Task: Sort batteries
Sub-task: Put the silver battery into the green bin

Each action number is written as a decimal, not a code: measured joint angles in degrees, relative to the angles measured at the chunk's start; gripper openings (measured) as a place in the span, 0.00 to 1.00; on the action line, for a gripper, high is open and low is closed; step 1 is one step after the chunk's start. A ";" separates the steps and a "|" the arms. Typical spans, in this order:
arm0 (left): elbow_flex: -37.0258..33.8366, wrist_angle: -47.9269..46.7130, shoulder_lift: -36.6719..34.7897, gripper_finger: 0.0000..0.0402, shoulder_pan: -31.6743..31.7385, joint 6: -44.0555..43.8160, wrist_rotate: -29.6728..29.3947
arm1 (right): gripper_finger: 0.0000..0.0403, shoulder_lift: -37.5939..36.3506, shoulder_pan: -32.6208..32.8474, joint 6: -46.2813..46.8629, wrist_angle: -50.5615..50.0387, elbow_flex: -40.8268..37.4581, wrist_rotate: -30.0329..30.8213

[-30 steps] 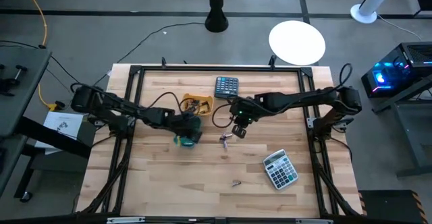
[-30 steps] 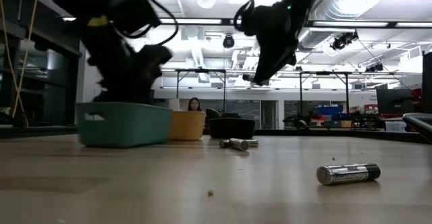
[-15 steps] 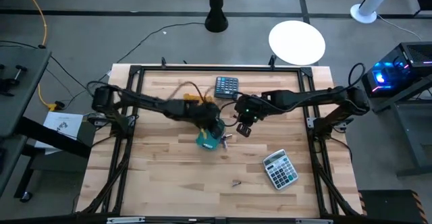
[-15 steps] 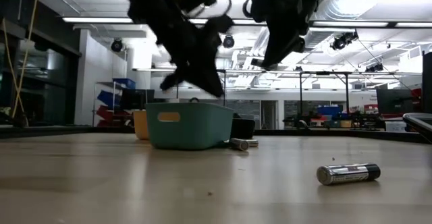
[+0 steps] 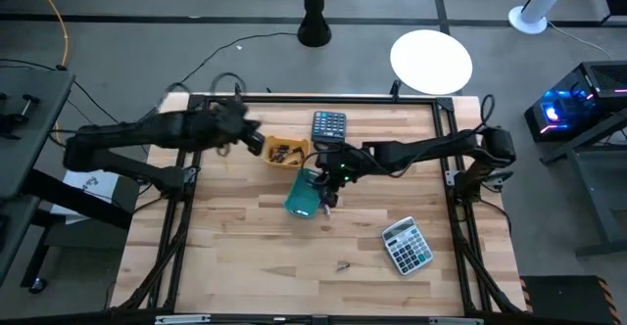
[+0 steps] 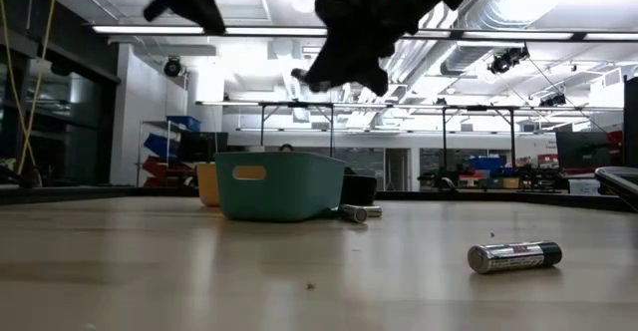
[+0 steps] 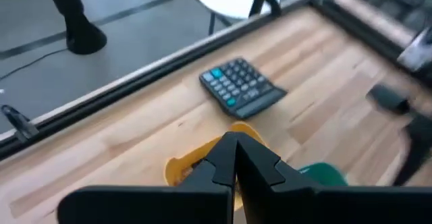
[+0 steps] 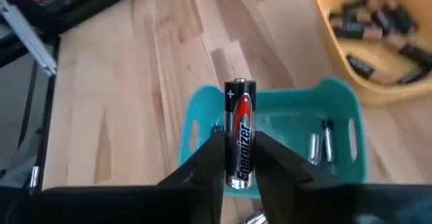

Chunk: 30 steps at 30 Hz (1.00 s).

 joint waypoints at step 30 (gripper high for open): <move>-0.07 -1.71 -2.03 0.00 -0.93 0.26 2.88 | 0.37 8.03 1.12 -33.89 -9.86 -5.14 6.48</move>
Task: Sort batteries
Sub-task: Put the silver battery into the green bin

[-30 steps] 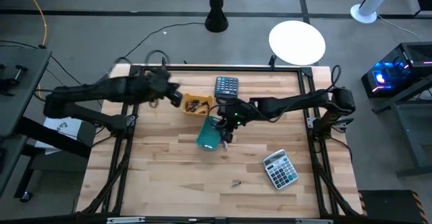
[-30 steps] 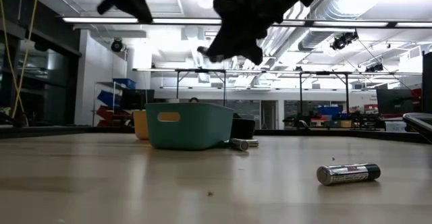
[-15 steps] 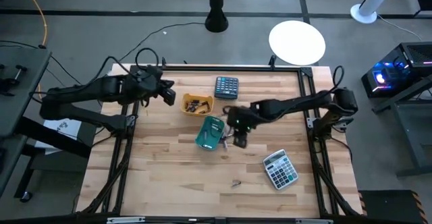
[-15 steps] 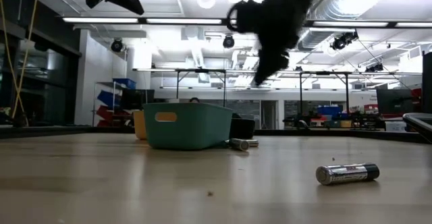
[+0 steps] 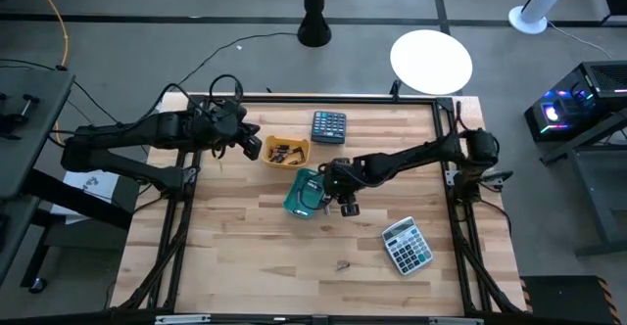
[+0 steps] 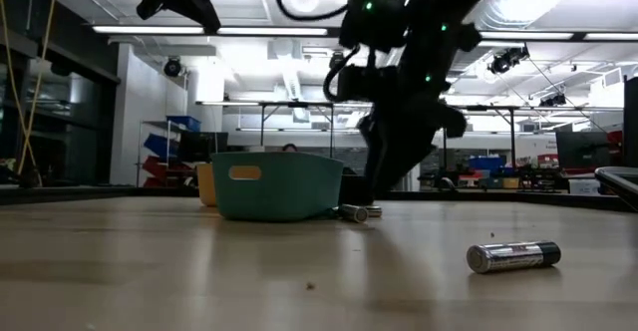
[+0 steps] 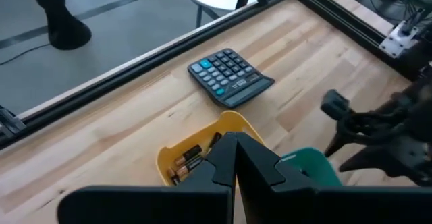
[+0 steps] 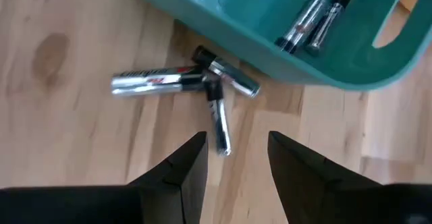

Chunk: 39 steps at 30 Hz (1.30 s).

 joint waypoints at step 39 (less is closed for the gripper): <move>0.00 -0.05 -0.03 0.00 -0.32 0.07 0.52 | 0.18 -5.07 -1.19 18.08 13.24 1.47 -6.48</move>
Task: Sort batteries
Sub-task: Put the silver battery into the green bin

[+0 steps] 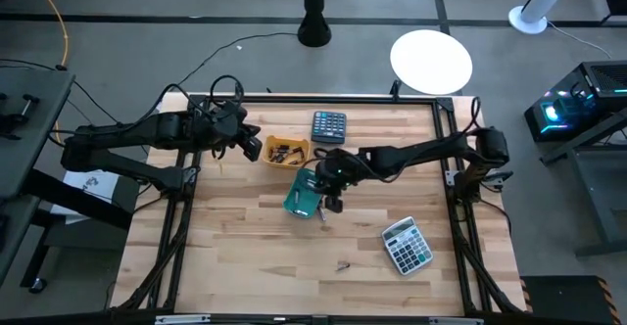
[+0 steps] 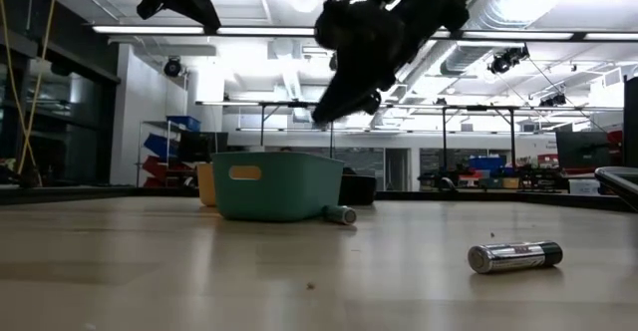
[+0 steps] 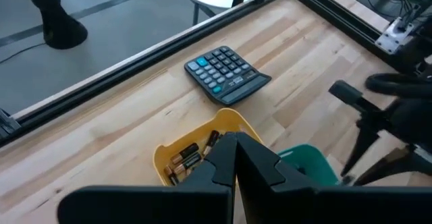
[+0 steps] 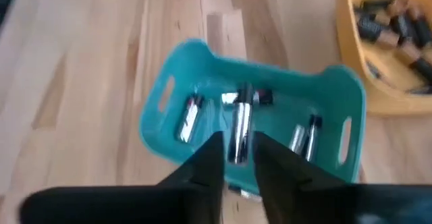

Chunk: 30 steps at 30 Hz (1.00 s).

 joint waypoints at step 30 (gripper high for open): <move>-24.10 11.00 -0.02 0.00 -7.22 -13.56 4.27 | 0.03 7.52 -2.45 2.99 -13.58 3.16 4.31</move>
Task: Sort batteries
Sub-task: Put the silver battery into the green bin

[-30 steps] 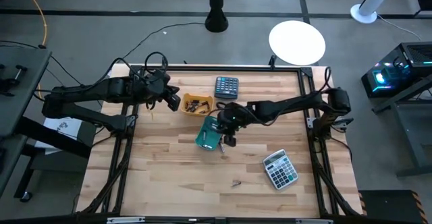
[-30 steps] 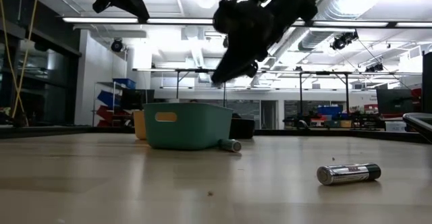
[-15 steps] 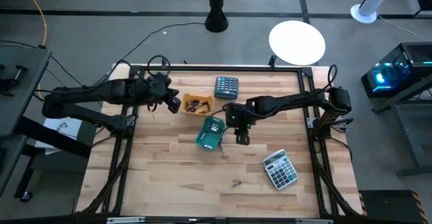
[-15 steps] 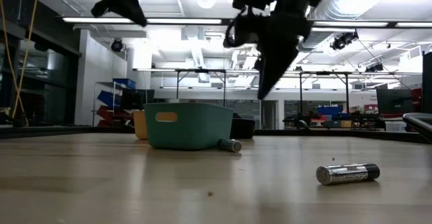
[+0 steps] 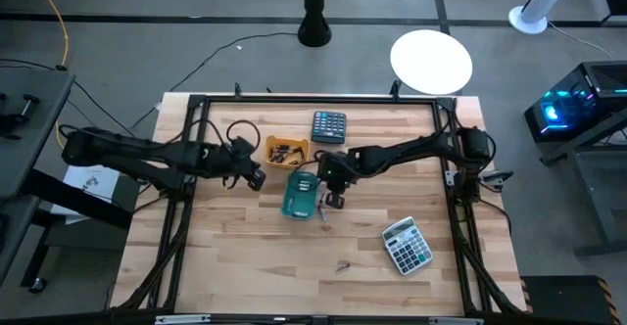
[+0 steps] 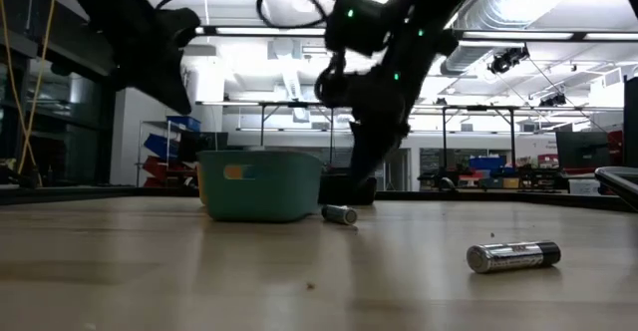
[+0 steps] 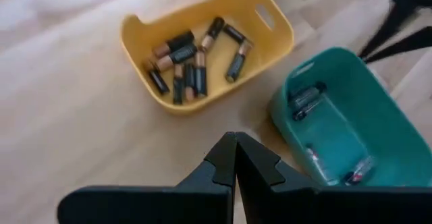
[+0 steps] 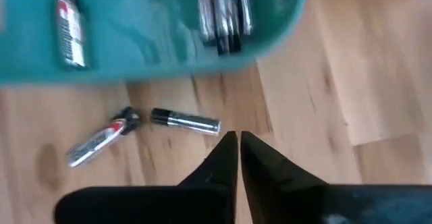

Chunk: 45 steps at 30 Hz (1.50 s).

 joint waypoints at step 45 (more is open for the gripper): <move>-0.81 -0.37 0.00 0.00 -2.35 -4.52 3.14 | 0.05 10.07 1.76 -33.66 -11.04 8.44 -3.84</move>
